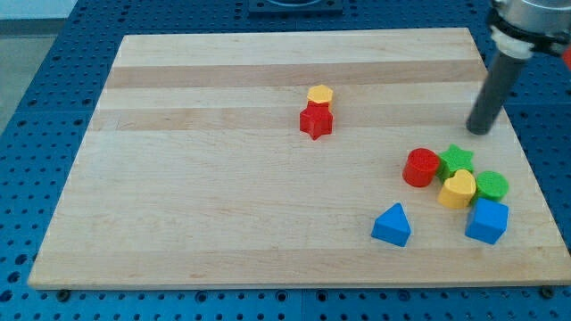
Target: Move the yellow heart to the bottom side of the red circle
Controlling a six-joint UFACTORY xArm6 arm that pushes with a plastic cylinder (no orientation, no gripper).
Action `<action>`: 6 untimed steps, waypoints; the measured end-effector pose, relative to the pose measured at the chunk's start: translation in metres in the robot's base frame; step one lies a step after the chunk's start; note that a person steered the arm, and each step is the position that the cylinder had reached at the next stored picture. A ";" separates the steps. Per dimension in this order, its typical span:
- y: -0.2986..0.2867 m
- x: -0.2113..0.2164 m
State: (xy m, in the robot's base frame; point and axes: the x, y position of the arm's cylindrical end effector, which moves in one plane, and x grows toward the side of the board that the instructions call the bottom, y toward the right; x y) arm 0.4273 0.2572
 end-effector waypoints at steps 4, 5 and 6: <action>0.013 0.111; 0.000 0.130; -0.017 0.133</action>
State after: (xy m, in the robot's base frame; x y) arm 0.5604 0.2404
